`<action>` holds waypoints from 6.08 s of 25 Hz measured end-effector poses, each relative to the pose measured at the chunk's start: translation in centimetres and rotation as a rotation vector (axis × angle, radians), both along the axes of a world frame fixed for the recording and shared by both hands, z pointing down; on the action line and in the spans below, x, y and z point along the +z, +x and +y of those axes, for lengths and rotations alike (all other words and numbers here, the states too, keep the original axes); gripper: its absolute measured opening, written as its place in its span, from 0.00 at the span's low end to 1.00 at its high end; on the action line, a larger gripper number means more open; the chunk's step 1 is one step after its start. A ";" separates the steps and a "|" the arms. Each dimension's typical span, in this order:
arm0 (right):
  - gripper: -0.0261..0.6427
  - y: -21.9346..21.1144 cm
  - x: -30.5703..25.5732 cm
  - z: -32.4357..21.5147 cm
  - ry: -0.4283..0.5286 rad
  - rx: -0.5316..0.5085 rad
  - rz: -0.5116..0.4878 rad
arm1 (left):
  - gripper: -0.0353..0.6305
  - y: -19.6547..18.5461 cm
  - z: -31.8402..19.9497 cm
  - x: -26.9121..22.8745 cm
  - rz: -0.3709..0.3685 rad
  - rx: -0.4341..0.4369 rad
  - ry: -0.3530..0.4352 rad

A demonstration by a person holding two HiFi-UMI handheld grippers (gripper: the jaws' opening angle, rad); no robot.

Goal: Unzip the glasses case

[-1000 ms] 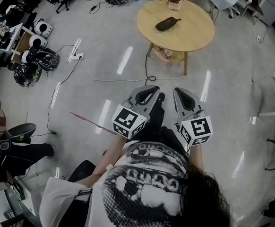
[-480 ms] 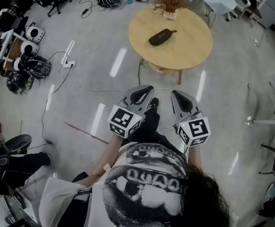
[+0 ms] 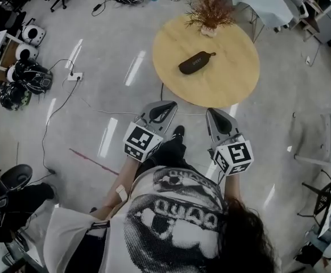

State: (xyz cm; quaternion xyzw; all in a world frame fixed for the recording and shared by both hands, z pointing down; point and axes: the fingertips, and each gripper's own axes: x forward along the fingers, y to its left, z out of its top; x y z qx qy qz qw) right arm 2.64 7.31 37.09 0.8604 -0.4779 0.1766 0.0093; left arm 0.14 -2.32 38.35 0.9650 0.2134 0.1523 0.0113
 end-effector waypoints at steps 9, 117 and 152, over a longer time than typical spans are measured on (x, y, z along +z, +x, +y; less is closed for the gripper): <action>0.03 5.8 1.9 -2.9 -0.029 0.028 -0.043 | 0.07 5.1 -3.6 2.5 -0.053 0.014 -0.021; 0.46 20.2 23.0 -11.7 -0.755 -1.445 0.029 | 0.07 18.4 -4.0 24.4 -0.512 0.191 0.331; 0.46 19.1 22.8 -12.9 -0.638 -0.759 -0.593 | 0.07 17.1 1.0 21.7 -0.408 -0.392 0.054</action>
